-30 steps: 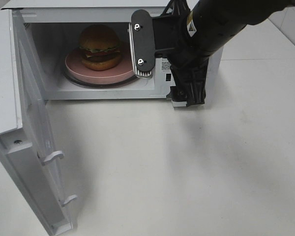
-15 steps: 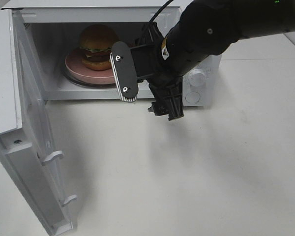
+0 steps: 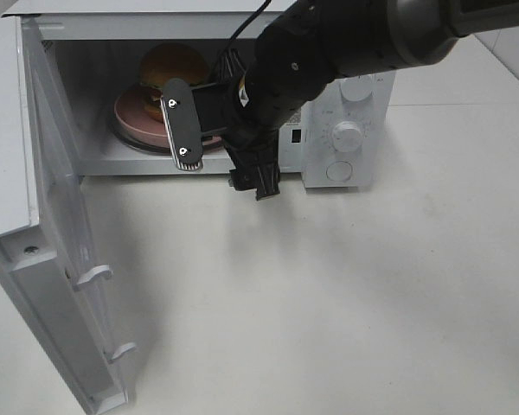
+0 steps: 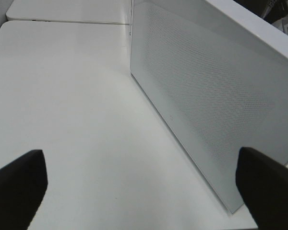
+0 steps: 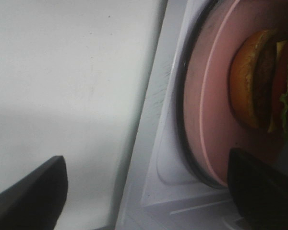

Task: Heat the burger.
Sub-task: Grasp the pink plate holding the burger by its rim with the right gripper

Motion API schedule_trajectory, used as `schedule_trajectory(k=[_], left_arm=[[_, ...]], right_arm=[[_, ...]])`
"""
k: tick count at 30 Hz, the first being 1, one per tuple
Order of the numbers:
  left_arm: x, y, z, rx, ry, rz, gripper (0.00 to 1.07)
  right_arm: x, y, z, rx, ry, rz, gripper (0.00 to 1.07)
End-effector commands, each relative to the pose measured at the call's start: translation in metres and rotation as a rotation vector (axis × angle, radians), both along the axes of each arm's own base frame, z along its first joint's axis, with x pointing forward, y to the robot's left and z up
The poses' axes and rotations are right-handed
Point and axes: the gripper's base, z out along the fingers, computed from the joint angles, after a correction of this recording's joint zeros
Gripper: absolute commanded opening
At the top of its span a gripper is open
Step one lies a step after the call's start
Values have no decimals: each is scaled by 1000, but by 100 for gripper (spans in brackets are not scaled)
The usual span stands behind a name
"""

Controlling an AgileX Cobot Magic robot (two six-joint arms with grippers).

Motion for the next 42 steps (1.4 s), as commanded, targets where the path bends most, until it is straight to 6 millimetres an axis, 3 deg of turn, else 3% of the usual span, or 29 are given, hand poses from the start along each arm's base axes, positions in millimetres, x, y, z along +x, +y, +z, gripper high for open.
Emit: schedule_trajectory(k=[1,16,35,42], left_arm=[[-3,0,0,-1,-15,0,100],[-3,0,0,-1,-15,0,100],[-3,0,0,-1,-15,0,100],[-3,0,0,-1,-15,0,100]], right_arm=[[13,11,-4,4,0,-10,86],[43,36,-28,50,24,-69,81],[80,34,-48,86,27,-149,78],[85,31,-55,105,41,-171,76]])
